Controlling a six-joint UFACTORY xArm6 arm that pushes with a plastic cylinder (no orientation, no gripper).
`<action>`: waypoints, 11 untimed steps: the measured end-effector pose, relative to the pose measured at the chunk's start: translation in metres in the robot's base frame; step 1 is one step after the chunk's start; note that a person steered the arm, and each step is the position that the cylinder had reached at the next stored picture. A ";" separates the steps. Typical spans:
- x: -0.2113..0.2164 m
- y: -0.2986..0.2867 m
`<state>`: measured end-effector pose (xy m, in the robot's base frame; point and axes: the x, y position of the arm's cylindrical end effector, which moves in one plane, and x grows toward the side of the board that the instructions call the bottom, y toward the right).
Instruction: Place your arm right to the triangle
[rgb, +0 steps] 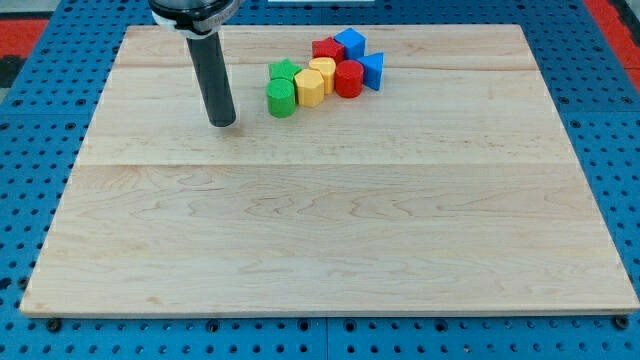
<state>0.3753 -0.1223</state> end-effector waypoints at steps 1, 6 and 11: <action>0.000 0.000; 0.009 0.069; -0.128 0.275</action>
